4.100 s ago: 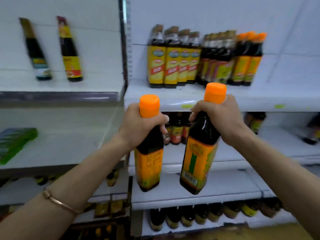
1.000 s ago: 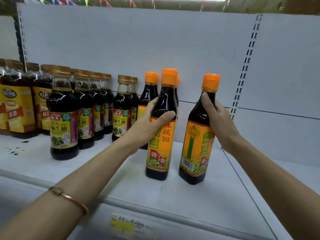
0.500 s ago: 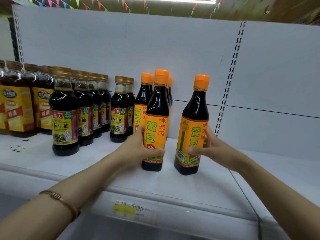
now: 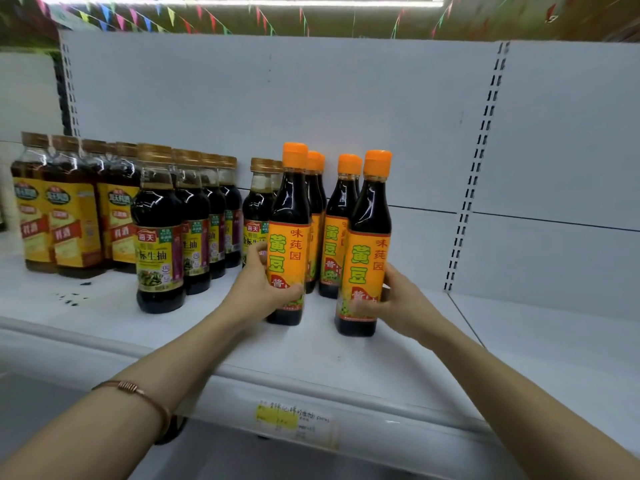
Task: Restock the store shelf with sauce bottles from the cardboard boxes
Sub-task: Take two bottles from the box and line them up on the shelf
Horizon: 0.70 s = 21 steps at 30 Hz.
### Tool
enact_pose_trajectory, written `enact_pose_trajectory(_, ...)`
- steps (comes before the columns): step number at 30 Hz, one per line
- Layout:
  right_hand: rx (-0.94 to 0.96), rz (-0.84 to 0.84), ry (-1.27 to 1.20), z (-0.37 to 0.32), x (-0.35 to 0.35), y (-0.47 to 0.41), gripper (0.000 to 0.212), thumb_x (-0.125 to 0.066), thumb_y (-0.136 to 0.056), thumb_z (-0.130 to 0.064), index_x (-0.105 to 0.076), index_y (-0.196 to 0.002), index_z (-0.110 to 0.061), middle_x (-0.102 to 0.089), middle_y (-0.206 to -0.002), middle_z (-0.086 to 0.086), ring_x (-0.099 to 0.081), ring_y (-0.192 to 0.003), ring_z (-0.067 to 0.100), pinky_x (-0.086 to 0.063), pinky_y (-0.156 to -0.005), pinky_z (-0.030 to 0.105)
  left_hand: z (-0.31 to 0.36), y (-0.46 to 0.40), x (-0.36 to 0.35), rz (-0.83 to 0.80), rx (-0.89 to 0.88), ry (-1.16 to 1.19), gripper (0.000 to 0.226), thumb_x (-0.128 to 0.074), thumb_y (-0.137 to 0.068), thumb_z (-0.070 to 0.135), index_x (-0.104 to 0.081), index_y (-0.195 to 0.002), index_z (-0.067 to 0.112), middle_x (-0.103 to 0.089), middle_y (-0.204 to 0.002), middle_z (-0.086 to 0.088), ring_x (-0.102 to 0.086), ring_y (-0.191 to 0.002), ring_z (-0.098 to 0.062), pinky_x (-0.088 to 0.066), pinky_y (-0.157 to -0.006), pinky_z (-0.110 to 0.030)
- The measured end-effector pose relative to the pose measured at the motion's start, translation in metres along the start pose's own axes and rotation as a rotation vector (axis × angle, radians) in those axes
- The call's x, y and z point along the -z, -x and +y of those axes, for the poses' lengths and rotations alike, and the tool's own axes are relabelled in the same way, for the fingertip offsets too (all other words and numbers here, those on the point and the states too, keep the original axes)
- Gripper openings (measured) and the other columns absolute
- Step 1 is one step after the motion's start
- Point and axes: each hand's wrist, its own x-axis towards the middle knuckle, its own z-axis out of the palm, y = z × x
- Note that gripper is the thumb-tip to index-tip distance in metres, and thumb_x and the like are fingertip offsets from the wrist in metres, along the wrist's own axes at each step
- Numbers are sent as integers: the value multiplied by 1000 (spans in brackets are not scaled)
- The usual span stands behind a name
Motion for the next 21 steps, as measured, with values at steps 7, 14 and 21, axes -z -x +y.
enact_pose_trajectory(7, -65, -60, 188, 13, -25, -5, 66, -77, -80, -34, -50, -138, -21, -63, -125, -4, -64, -102, 10, -52, -83, 21, -11, -13, 3, -14, 36, -44, 71, -78, -78, 19, -35, -135, 16, -54, -119, 4, -50, -101, -12, -41, -86, -26)
enact_pose_trajectory(14, -65, -38, 232, 1, -39, -19, 71, -70, -88, -27, -30, -145, -18, -53, -139, 3, -59, -111, 17, -44, -85, 23, -21, -26, -3, -33, 75, -18, 71, -78, -78, 26, -39, -137, 18, -59, -123, 2, -53, -101, -11, -42, -88, -26)
enact_pose_trajectory(21, -56, -39, 293, 6, -42, -27, 68, -66, -91, -29, -26, -145, -18, -51, -142, 4, -57, -120, 21, -45, -96, 29, -26, -34, -4, -75, 60, -61, 63, -76, -81, 29, -41, -133, 19, -55, -111, 9, -53, -105, -12, -41, -90, -26)
